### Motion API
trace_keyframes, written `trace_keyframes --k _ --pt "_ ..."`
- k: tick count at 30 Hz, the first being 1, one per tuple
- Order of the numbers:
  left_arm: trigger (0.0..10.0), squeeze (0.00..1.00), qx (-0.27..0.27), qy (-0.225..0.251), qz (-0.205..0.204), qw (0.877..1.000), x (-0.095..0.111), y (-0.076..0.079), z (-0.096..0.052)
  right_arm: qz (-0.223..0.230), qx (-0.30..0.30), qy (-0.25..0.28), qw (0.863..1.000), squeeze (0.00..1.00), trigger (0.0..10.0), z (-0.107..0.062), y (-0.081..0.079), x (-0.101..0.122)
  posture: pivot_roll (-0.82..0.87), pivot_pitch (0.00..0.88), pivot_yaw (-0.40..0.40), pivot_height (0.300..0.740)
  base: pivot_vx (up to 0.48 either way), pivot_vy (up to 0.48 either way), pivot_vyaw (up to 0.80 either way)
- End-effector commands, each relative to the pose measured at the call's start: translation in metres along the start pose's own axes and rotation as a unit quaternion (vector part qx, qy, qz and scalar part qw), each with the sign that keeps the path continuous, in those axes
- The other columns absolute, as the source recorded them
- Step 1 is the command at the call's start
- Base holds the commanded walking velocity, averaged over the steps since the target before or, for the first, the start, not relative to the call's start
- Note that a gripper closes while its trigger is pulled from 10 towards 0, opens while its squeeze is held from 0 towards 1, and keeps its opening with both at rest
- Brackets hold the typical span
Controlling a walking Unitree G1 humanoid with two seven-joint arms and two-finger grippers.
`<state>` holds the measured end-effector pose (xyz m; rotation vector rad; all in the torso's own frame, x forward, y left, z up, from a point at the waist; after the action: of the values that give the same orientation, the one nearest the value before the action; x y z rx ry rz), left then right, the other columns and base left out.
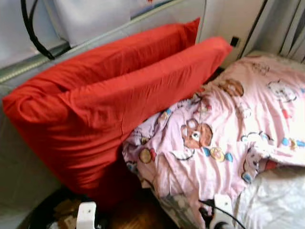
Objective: Clean up the room
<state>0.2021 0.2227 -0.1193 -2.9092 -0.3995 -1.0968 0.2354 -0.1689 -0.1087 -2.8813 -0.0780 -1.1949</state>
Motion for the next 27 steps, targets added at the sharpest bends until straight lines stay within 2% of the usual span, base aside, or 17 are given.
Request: trace_keyframes --k 1,7,10,11,12,13,14,15,17,18,20,21,22,23,25,27 --pt "10.0 0.0 0.012 0.006 -0.006 1.0 -0.004 -0.006 -0.003 -0.009 0.015 0.006 1.0 0.0 10.0 -0.001 -0.007 -0.002 0.0 0.072 0.006 0.74 0.0 0.0 0.0" --pt "10.0 0.0 0.023 0.053 -0.03 0.998 0.006 -0.007 -0.004 -0.003 0.002 0.058 0.998 0.0 10.0 -0.002 0.001 0.016 0.0 0.06 -0.003 0.74 0.0 0.0 0.0" --pt "10.0 0.0 0.018 0.065 -0.023 0.997 0.009 -0.005 -0.005 -0.004 0.001 0.07 0.998 0.0 10.0 -0.001 0.002 0.022 0.0 0.054 -0.004 0.74 0.0 0.0 0.0" --pt "10.0 0.0 0.013 0.101 -0.01 0.995 0.024 -0.005 -0.005 -0.009 0.003 0.083 0.997 0.0 10.0 -0.001 0.001 0.027 0.0 0.048 -0.007 0.74 0.0 0.0 0.0" --pt "10.0 0.0 0.013 0.101 -0.01 0.995 0.024 -0.005 -0.005 -0.009 0.003 0.083 0.997 0.0 10.0 -0.001 0.001 0.027 0.0 0.048 -0.007 0.74 0.0 0.0 0.0" --pt "10.0 0.0 -0.021 0.258 0.009 0.966 0.09 0.002 -0.019 -0.012 0.007 0.119 0.993 0.0 10.0 -0.002 -0.003 0.041 0.0 0.042 -0.009 0.74 0.0 0.0 0.0" --pt "10.0 0.0 -0.031 0.302 0.013 0.953 0.109 0.005 -0.026 -0.011 0.008 0.131 0.991 0.0 10.0 -0.002 -0.003 0.046 0.0 0.041 -0.009 0.74 0.0 0.0 0.0" --pt "10.0 0.0 -0.038 0.327 0.015 0.944 0.12 0.009 -0.032 -0.009 0.007 0.146 0.989 0.0 10.0 -0.003 -0.004 0.052 0.0 0.039 -0.01 0.74 0.0 0.0 0.0" --pt "10.0 0.0 -0.047 0.337 0.026 0.94 0.126 0.013 -0.034 -0.017 0.01 0.163 0.986 0.0 10.0 -0.004 -0.008 0.059 -0.01 0.035 -0.01 0.74 0.0 0.0 0.0" --pt "10.0 0.0 -0.065 0.374 0.035 0.924 0.135 0.024 -0.044 -0.025 0.016 0.173 0.985 0.0 10.0 -0.005 -0.013 0.061 -0.01 0.033 -0.011 0.74 0.0 0.0 0.0" --pt "10.0 0.0 -0.078 0.417 0.028 0.905 0.144 0.035 -0.056 -0.026 0.022 0.178 0.983 0.0 10.0 -0.006 -0.017 0.062 0.0 0.031 -0.011 0.74 0.0 0.0 0.0" --pt "10.0 0.0 -0.077 0.427 0.025 0.901 0.145 0.036 -0.058 -0.028 0.024 0.18 0.983 0.0 10.0 -0.007 -0.018 0.062 0.0 0.029 -0.011 0.74 0.0 0.0 0.0" --pt "10.0 0.0 -0.067 0.411 0.031 0.909 0.142 0.034 -0.054 -0.029 0.025 0.182 0.982 0.0 10.0 -0.007 -0.019 0.062 0.0 0.028 -0.013 0.74 0.0 0.0 0.0" --pt "10.0 0.0 -0.057 0.405 0.043 0.912 0.15 0.031 -0.059 -0.027 0.023 0.188 0.981 0.0 10.0 -0.009 -0.02 0.063 0.0 0.025 -0.012 0.74 0.0 0.0 0.0" --pt "10.0 0.0 -0.057 0.41 0.045 0.909 0.151 0.036 -0.066 -0.023 0.019 0.201 0.979 0.0 10.0 -0.01 -0.02 0.066 0.0 0.024 -0.012 0.74 0.0 0.0 0.0" --pt "10.0 0.0 -0.058 0.404 0.041 0.912 0.143 0.037 -0.071 -0.016 0.013 0.224 0.974 0.0 10.0 -0.014 -0.019 0.073 0.0 0.02 -0.012 0.74 0.0 0.0 0.0"
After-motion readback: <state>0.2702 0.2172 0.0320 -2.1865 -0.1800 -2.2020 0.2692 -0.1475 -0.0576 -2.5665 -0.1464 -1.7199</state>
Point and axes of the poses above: a point about 5 cm out from each wrist's last joint towards the gripper, its own z axis pointing out of the wrist towards the gripper, its own x axis along the axis of the wrist's last joint, y = z × x, the point moved 5 cm from there along z, pointing out of the wrist towards the gripper, and after that the axes turned 10 degrees about -z, right-handed, at the moved point
